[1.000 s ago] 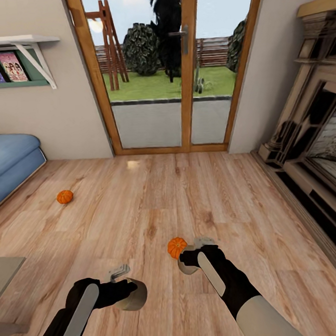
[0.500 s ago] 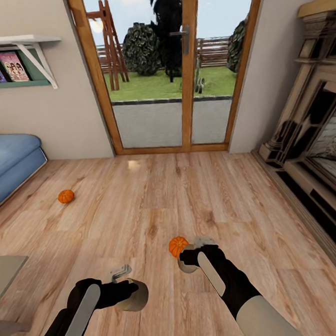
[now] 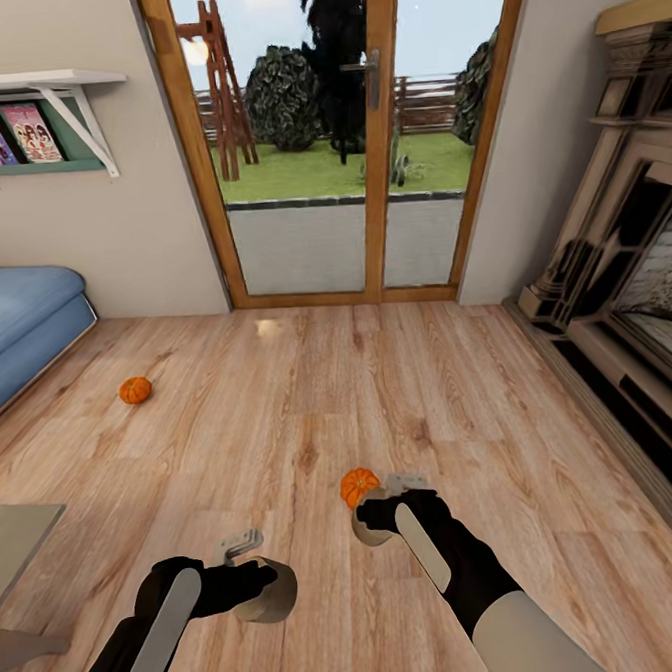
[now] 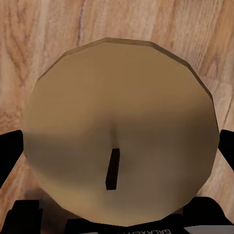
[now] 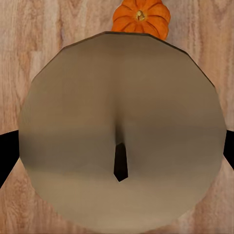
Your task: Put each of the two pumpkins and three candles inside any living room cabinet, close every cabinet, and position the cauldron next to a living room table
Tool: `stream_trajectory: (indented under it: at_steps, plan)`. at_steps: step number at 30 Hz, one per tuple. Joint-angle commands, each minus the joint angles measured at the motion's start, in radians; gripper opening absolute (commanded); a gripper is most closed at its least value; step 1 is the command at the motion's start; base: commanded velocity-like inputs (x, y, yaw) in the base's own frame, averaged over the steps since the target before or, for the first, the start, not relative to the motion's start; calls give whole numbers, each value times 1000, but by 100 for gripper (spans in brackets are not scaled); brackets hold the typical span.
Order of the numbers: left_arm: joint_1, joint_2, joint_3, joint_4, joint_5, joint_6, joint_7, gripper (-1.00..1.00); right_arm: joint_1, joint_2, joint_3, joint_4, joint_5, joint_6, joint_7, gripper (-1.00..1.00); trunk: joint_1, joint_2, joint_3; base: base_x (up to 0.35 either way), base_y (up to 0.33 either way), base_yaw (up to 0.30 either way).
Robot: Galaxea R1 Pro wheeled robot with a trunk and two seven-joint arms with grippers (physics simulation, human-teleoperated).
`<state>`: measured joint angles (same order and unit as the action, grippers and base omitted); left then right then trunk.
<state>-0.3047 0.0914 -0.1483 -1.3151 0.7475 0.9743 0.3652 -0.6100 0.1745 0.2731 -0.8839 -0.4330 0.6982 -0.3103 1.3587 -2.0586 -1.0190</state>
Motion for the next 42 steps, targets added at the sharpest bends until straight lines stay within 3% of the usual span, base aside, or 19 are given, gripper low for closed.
stream_trajectory:
  at_steps: [1, 9, 12, 16, 24, 42]
  plan:
    - [-1, 1, -2, -1, 10, 1, 11, -100, -1, 0, 1, -1, -10, 2, -10, -100, 0, 0, -1, -19, 0, 0]
    - [-1, 1, -2, -1, 10, -3, 11, -100, -1, 0, 1, -1, -10, 2, -10, -100, 0, 0, -1, -1, 31, 0]
    - [-1, 2, -5, -1, 10, -52, 10, -100, -1, 0, 1, -1, -10, 2, -10, -100, 0, 0, -1, 91, 101, 0]
    - [-1, 2, -5, -1, 10, -67, 8, -100, -1, 0, 1, -1, -10, 2, -10, -100, 0, 0, -1, 29, 20, -5]
    - [-1, 2, -5, -1, 11, -70, 8, -100, -1, 0, 0, -1, -10, 2, -9, -100, 0, 0, -1, 29, 1, -176]
    - [-1, 2, -5, -1, 12, -71, 6, -100, -1, 0, 0, 0, -10, 3, -7, -100, 0, 0, -1, -45, 24, -7]
